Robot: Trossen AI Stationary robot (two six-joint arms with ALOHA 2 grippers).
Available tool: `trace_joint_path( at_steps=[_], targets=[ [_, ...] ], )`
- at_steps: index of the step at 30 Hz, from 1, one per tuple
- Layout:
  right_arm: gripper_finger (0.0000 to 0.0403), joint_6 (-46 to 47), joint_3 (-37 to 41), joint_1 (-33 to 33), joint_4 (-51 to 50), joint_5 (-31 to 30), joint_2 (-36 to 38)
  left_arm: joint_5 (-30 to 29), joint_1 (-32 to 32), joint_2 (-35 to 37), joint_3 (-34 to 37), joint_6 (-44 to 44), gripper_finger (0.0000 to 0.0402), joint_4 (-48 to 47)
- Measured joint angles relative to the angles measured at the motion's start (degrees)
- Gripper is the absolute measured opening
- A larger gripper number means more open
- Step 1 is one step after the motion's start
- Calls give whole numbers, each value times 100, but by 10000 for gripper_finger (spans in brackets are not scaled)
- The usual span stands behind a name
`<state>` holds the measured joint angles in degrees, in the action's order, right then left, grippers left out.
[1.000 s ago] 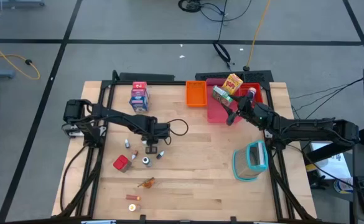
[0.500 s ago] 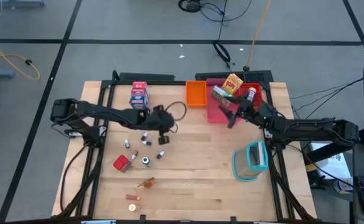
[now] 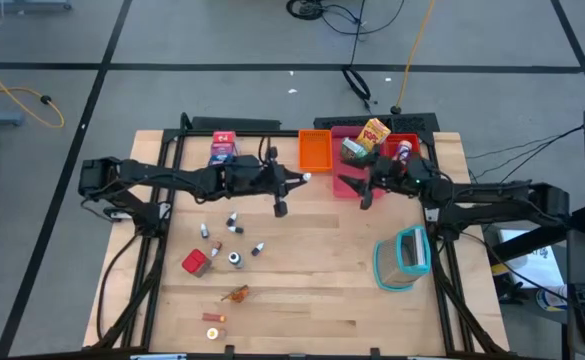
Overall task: Pick & Place Kitchen Items
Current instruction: Put the small green food coloring bottle into the orange bin
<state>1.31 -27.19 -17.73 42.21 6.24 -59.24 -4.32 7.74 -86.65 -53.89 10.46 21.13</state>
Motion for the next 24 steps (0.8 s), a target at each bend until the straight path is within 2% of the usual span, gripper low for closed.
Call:
trace_joint_path(
  at_steps=[7, 12, 15, 24],
  targets=[
    [208, -87, -747, 278, 2, 169, -998, -1, 39, 0, 0, 17, 26, 103],
    [208, -186, -1117, 414, 198, 235, -1598, -20, 40, 0, 0, 22, 41, 151],
    [208, -197, -1192, 443, 547, 464, -1781, -20, 41, 0, 0, 24, 46, 138],
    [208, -134, -1247, 435, 1018, 446, -2057, -17, 44, 0, 0, 133, 50, 141]
  ],
)
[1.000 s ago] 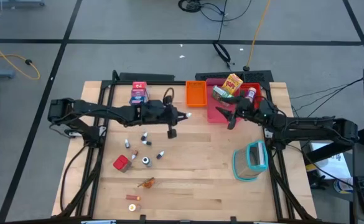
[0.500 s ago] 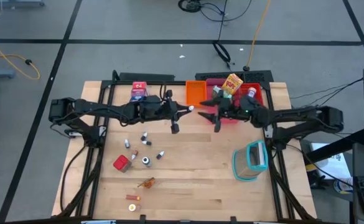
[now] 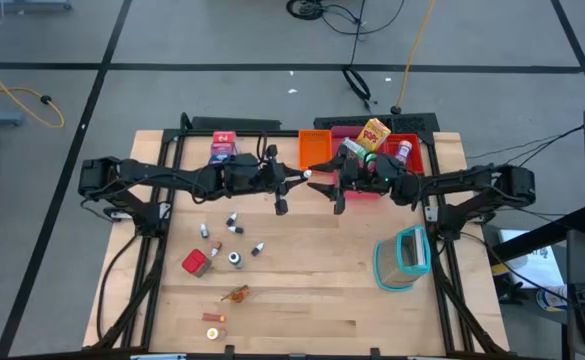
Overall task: Pick & Place Kitchen Items
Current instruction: Put the small green food coloring bottle into the orange bin
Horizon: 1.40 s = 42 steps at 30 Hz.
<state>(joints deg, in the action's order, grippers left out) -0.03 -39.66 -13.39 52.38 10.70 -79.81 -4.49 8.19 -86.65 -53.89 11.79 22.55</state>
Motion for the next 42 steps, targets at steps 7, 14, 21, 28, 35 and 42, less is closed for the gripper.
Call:
trace_joint_path(
  at_steps=[7, 14, 21, 28, 35, 42],
  targets=[
    [195, 0, -8, 0, 33, -7, -5, 2, 0, 0, 0, 3, 50, 0],
    [135, -50, -8, 0, 94, 3, -4, 3, 0, 0, 0, 3, 51, 2],
    [113, -102, -8, 35, 140, -4, -2, 49, -4, 0, 0, 3, 51, 55],
    [98, -107, -8, 39, 144, 9, 5, 254, 0, 0, 0, -2, 51, 160],
    [36, -338, -8, 39, 137, 2, 5, 262, -2, -2, 0, -8, 51, 153],
    [36, -395, -8, 19, 96, -31, 4, 203, -2, -2, 0, -8, 51, 92]
  ],
)
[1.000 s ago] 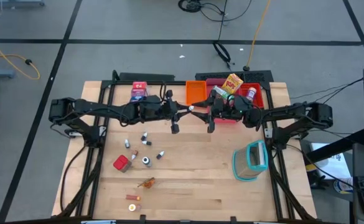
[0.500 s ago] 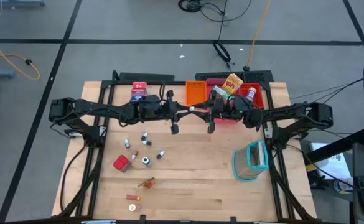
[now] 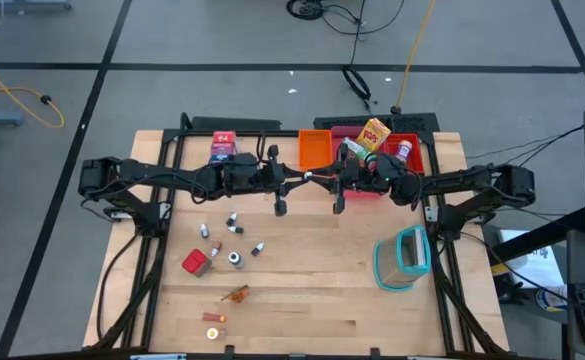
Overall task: Pick & Place Kitchen Items
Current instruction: Put the small green food coloring bottle into the orange bin
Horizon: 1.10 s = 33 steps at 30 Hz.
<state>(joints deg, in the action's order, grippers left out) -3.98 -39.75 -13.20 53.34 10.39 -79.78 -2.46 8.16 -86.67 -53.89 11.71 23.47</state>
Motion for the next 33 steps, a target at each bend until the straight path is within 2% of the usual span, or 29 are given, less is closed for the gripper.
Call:
trace_joint_path(
  at_steps=[10, 15, 21, 24, 28, 30, 33],
  targets=[
    [36, 133, 0, -371, -39, 69, -14, -519, -2, 44, -11, 59, 57, -271],
    [36, 175, 7, -613, -3, 28, -5, -855, 13, 59, -11, 65, 87, -506],
    [36, 240, 4, -779, 88, -10, 6, -862, 0, 55, -4, 107, 123, -635],
    [36, 284, 4, -907, 69, -15, 6, -899, -3, 57, -2, 153, 132, -929],
    [36, 370, 4, -1014, -170, -234, -19, -1277, -6, 191, -4, 166, 138, -1347],
    [36, 325, -17, -1013, -338, -454, -138, -1480, 0, 191, -11, 141, 138, -1714],
    [36, 360, -100, -1146, -454, -456, -382, -1648, -5, 241, 13, 7, 139, -2247]
  ],
)
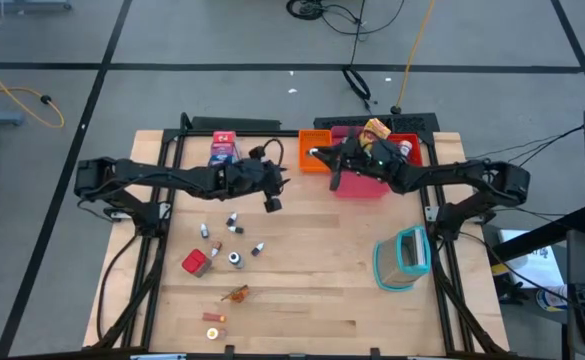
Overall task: Pick & Place Kitchen Items
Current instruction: Put the small green food coloring bottle into the orange bin, then put the large black food coloring bottle into the orange bin
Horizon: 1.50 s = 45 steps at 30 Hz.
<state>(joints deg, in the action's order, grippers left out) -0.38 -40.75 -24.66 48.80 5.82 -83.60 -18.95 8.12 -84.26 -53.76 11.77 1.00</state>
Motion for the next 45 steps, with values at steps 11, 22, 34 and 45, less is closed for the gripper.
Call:
trace_joint_path(
  at_steps=[11, 22, 34, 45],
  targets=[
    [36, 134, -794, -620, -237, -155, -1400, -66, -90, 6, -11, -651, 136, -1386],
    [36, 271, -949, -1057, -300, -284, -2039, -115, -269, 8, -13, -970, 136, -2087],
    [113, 271, -949, -1216, -448, -300, -2047, -248, -269, 8, -13, -1198, 136, -2237],
    [164, 263, -949, -1201, -447, -286, -2047, -446, -445, 151, -13, -1805, 136, -3342]
  ],
)
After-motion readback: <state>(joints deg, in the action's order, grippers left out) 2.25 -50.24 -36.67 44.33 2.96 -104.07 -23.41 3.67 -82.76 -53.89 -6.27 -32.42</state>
